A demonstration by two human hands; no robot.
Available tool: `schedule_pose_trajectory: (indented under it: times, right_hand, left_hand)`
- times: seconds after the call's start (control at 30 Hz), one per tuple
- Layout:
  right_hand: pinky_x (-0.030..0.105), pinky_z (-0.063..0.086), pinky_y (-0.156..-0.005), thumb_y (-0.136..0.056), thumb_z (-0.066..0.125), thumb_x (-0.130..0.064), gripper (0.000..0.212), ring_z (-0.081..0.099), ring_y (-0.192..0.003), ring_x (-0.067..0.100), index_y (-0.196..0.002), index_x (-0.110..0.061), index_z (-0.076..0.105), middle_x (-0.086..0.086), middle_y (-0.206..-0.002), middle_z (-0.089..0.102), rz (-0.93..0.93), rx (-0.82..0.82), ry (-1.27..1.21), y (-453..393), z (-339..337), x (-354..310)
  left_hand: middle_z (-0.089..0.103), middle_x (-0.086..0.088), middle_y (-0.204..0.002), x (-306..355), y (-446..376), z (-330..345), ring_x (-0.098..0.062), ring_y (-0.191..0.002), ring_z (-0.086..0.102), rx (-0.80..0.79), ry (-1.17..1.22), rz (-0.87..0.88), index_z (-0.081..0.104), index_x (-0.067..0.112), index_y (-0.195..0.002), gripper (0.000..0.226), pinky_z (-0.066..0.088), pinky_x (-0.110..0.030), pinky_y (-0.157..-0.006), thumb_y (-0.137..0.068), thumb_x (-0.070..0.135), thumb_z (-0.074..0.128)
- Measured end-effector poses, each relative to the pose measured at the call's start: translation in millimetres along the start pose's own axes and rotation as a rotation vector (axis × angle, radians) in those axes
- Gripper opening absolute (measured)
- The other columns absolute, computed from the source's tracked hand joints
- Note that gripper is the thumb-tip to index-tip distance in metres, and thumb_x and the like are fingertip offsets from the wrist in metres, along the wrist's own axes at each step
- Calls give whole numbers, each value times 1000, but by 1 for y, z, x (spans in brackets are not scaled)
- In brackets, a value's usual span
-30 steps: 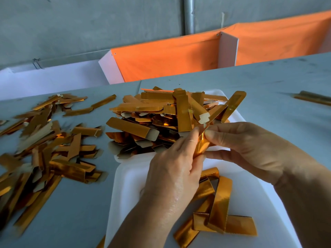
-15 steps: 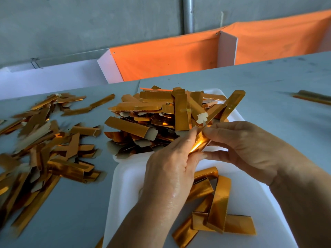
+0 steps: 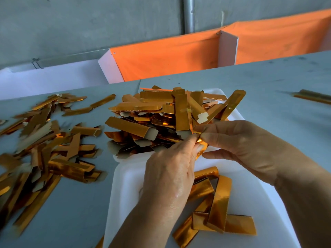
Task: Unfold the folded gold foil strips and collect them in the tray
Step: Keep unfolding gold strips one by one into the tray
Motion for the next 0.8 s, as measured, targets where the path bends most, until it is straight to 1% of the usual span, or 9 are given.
schedule_pose_trajectory:
  times: [0.13, 0.2, 0.3, 0.37, 0.43, 0.53, 0.63, 0.73, 0.8]
  right_hand:
    - [35, 57, -86, -83, 68, -15, 6, 70, -91, 19, -85, -9, 69, -1, -109, 69, -104, 84, 99, -1, -9, -9]
    - [37, 57, -85, -79, 69, -12, 9, 70, -91, 20, -88, -12, 67, 1, -104, 70, -160, 75, 76, -1, -11, -12]
    - [31, 58, -77, -78, 68, -9, 20, 69, -90, 15, -97, -19, 68, -2, -100, 71, -225, 13, 110, 0, -10, -15]
    - [28, 57, -75, -81, 66, -7, 13, 68, -85, 16, -87, -17, 71, 1, -90, 72, -220, -7, 147, 0, -8, -15]
    - [26, 54, -76, -82, 67, -5, 13, 66, -82, 17, -77, -17, 70, 3, -81, 70, -204, 3, 147, -1, -8, -14]
    - [22, 45, -78, -83, 68, -8, 16, 60, -83, 12, -73, -21, 67, -4, -79, 66, -199, 22, 225, -2, -7, -15]
    - [18, 42, -75, -83, 68, -12, 18, 59, -79, 6, -72, -26, 67, -11, -75, 65, -207, 48, 240, -2, -8, -16]
    - [29, 50, -82, -84, 67, -14, 11, 64, -84, 14, -76, -23, 69, -4, -80, 70, -224, 89, 237, -1, -12, -15]
    - [38, 54, -86, -85, 66, -15, 7, 65, -87, 22, -81, -19, 70, 3, -85, 71, -228, 102, 222, -1, -12, -15]
  left_hand:
    - [69, 3, -109, -5, 0, 4, -13, -99, 65, -32, -33, -9, 54, 22, -130, 37, 57, -31, -79, -95, 30, 46]
    - [68, 5, -111, -8, 0, 4, -12, -99, 65, -52, -17, -14, 54, 23, -127, 35, 57, -30, -77, -95, 31, 42]
    - [68, 5, -109, -10, 1, 6, -12, -97, 66, -95, 30, -29, 56, 20, -122, 35, 57, -31, -74, -95, 33, 38]
    - [69, 3, -109, -9, 0, 8, -12, -99, 65, -112, 42, -22, 57, 18, -121, 33, 57, -31, -75, -96, 30, 39]
    - [69, 2, -108, -9, 0, 8, -12, -100, 65, -104, 51, -10, 58, 17, -120, 32, 57, -31, -76, -97, 28, 39]
    - [69, 3, -104, -9, 0, 7, -12, -97, 66, -115, 73, 0, 60, 18, -116, 33, 58, -29, -72, -97, 31, 37]
    - [71, 5, -95, -4, 0, -1, -12, -88, 68, -55, 73, 38, 64, 21, -114, 35, 57, -22, -68, -94, 37, 40]
    - [72, 6, -99, 3, -1, -8, -12, -90, 68, 17, 7, 49, 64, 19, -118, 51, 51, -18, -73, -82, 51, 48]
    - [73, 4, -98, 8, -2, -9, -15, -86, 69, 32, -132, 69, 66, 15, -116, 59, 43, -19, -69, -72, 54, 58]
Point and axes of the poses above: each hand's wrist, its own y-axis away from the middle knuckle, its own z-axis out of the palm, x = y × z, the point moved 7 cm from there along -y, towards the middle knuckle
